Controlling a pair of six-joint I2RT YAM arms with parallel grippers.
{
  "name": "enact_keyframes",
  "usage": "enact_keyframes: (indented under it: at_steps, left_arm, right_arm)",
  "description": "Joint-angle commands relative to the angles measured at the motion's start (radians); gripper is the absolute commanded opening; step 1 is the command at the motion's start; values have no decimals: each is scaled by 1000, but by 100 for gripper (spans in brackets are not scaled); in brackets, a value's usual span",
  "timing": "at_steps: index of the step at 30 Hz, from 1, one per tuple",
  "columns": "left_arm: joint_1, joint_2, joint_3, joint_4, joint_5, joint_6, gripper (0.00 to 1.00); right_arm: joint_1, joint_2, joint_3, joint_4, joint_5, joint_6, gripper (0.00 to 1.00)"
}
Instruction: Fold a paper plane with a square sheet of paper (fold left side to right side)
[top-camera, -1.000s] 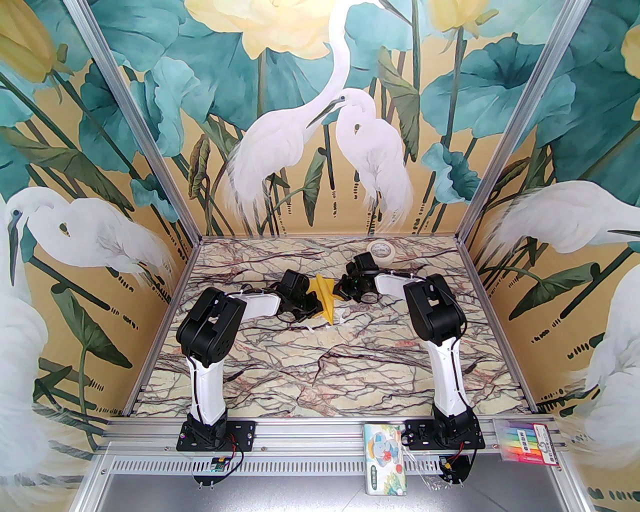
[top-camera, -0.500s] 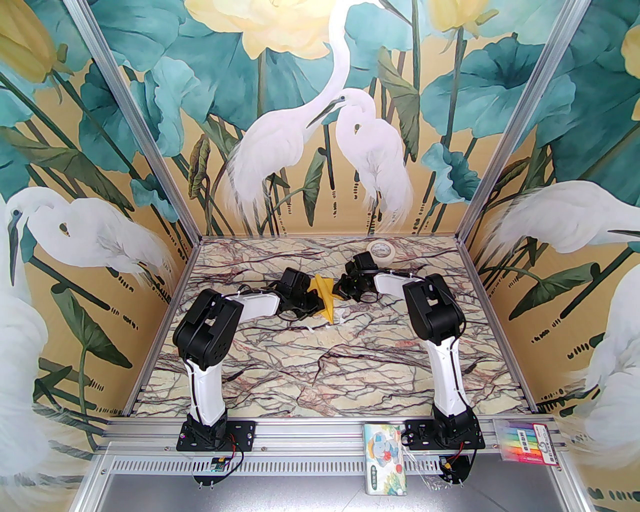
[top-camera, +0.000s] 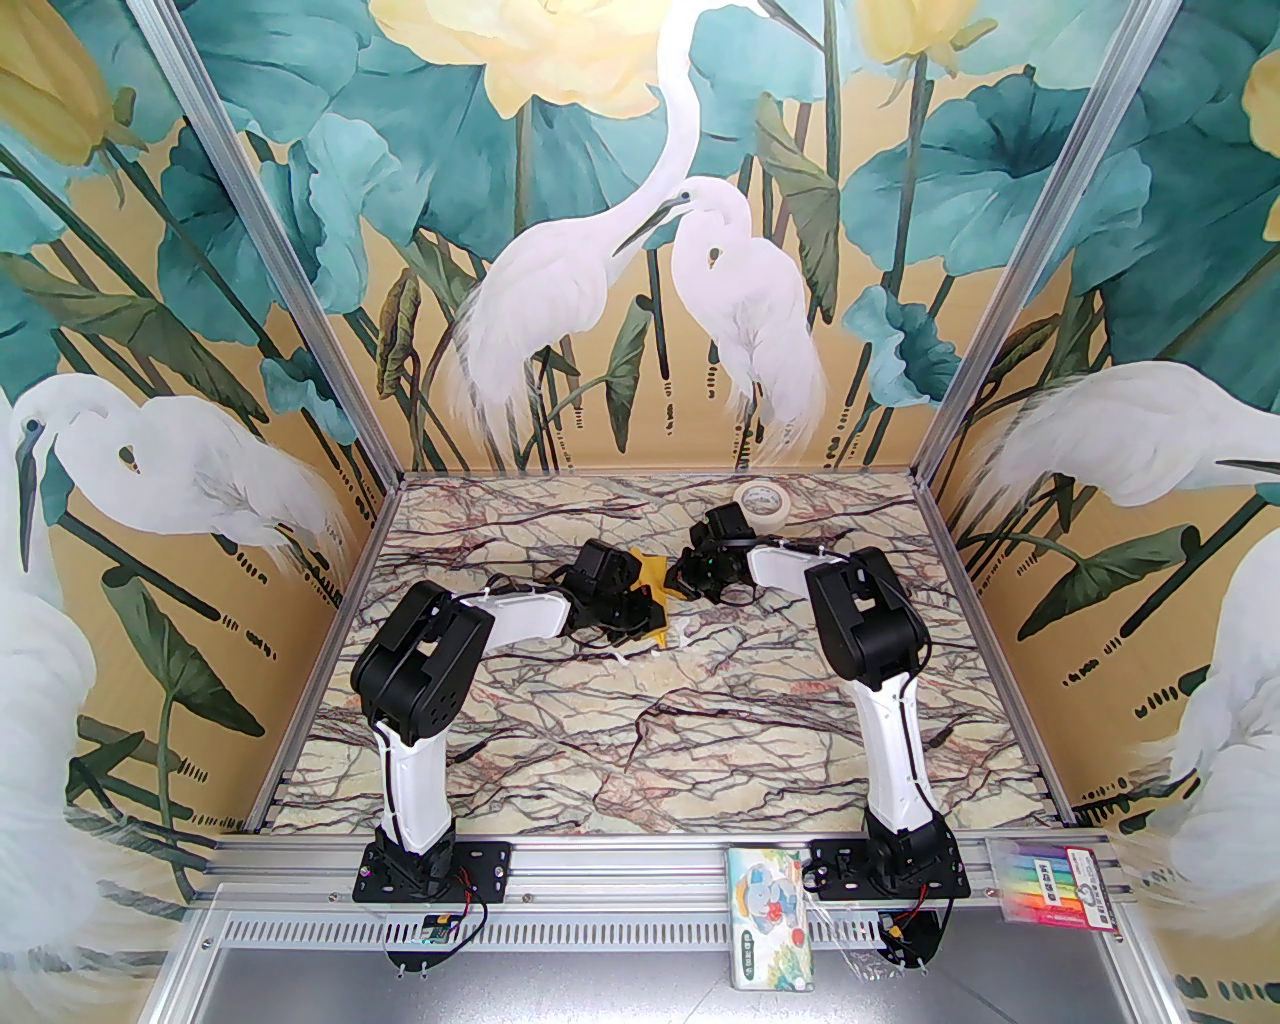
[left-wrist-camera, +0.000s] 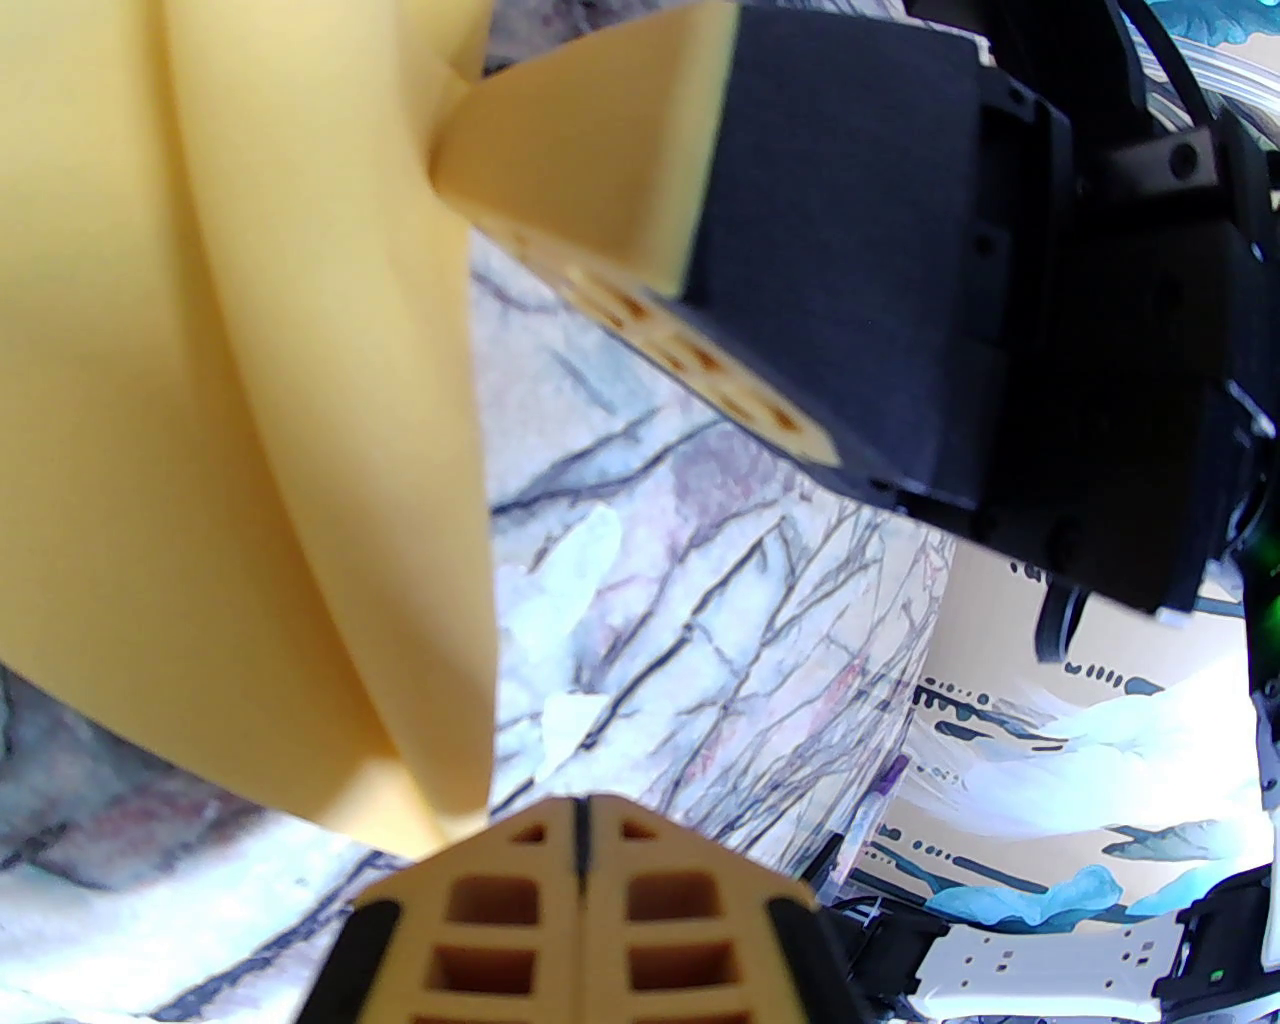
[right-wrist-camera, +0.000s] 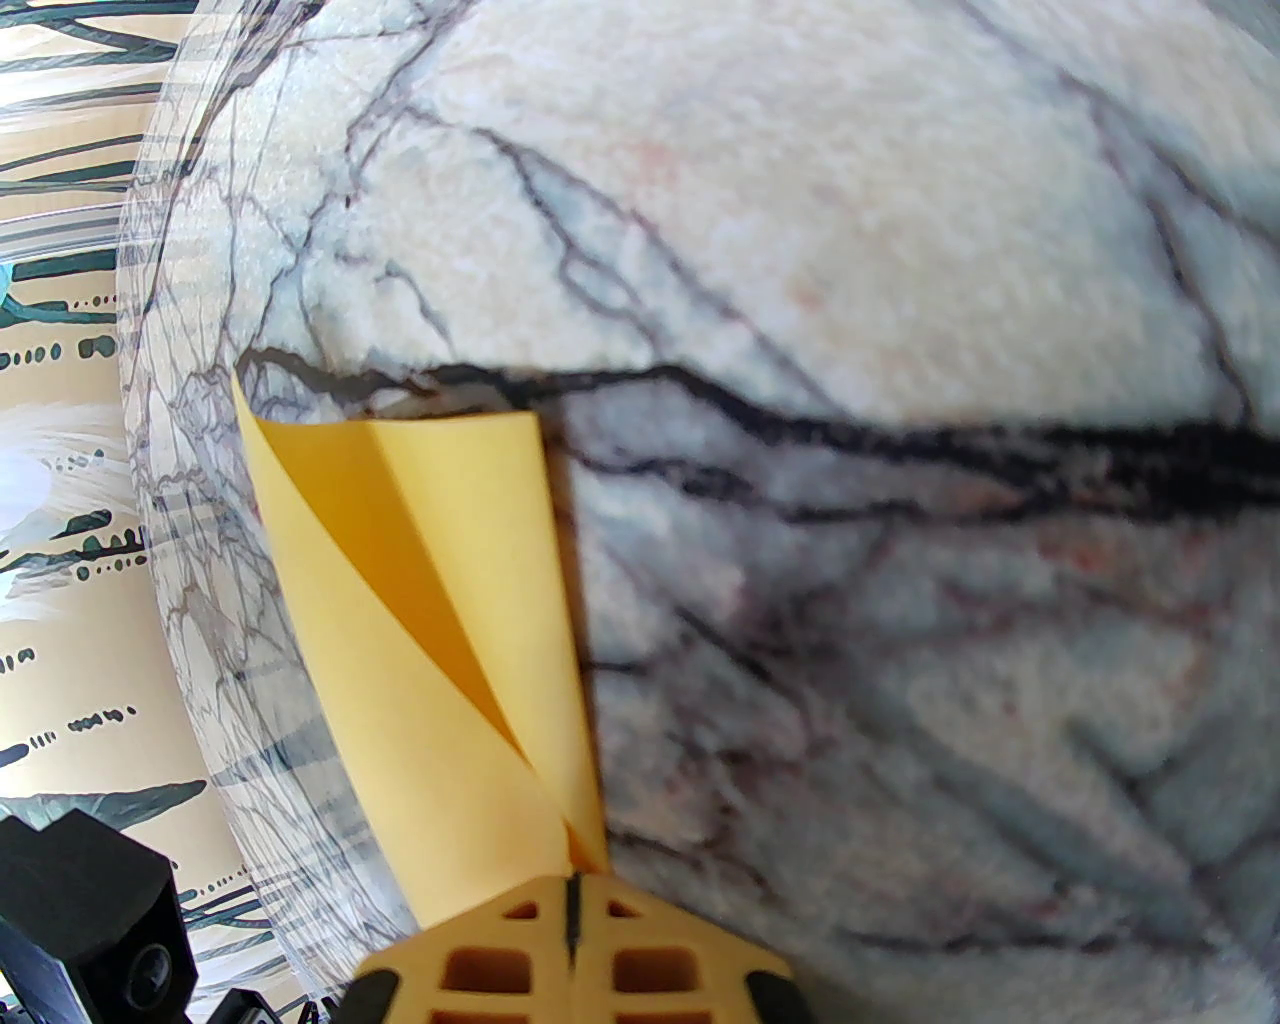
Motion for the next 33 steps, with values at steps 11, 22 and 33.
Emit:
enact_keyframes:
  at_steps: [11, 22, 33]
  left_arm:
    - [-3, -15, -62, 44, 17, 6, 0]
    - [-3, 16, -51, 66, 34, -5, 0]
    - [-2, 30, -48, 66, 33, -9, 0]
  right_arm:
    - [6, 28, 0, -25, 20, -18, 0]
    - [6, 28, 1, -25, 18, -19, 0]
    - [9, 25, 1, -26, 17, -20, 0]
